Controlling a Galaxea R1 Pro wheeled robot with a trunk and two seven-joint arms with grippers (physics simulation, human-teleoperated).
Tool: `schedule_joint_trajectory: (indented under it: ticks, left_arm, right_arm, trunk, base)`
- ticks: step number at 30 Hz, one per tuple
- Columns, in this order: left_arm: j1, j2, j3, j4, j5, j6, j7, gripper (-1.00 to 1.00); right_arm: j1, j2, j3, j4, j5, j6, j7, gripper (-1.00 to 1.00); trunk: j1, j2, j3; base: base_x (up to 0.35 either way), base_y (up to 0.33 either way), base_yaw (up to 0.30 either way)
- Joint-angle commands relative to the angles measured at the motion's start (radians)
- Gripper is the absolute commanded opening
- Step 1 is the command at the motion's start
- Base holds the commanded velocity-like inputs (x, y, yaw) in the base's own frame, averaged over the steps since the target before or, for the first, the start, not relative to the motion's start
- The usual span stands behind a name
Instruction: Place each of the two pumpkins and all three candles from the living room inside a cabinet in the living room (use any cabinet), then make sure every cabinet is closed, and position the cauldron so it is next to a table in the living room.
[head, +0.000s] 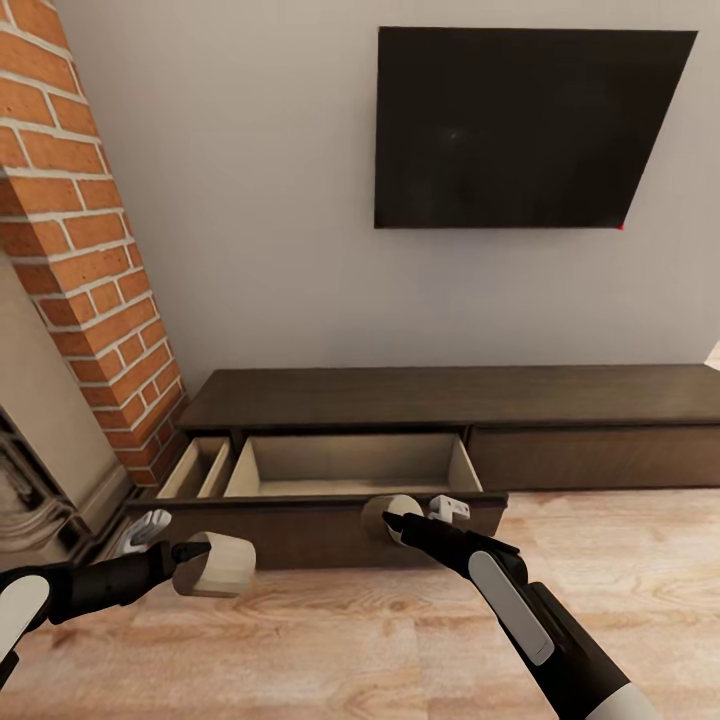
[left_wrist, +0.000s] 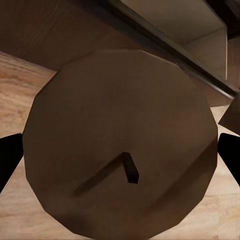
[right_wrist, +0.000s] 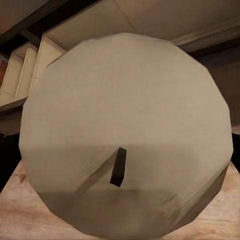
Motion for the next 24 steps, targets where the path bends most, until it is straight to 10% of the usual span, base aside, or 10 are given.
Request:
schedule_joint_trajectory:
  ticks: [1, 24]
  left_arm:
    - [0.000, 0.000, 0.001, -0.001, 0.010, 0.004, 0.007, -1.00]
    - [0.000, 0.002, 0.001, -0.001, 0.010, 0.004, 0.007, -1.00]
  right_arm:
    - [-0.001, -0.001, 0.002, -0.002, -0.011, 0.000, -0.010, -1.00]
    - [-0.001, -0.001, 0.004, -0.006, -0.012, 0.002, -0.018, -1.00]
  trunk:
    - [-0.004, 0.007, 0.002]
    - [-0.092, 0.168, 0.074]
  base:
    - [0.000, 0.000, 0.000]
    - [0.000, 0.000, 0.000]
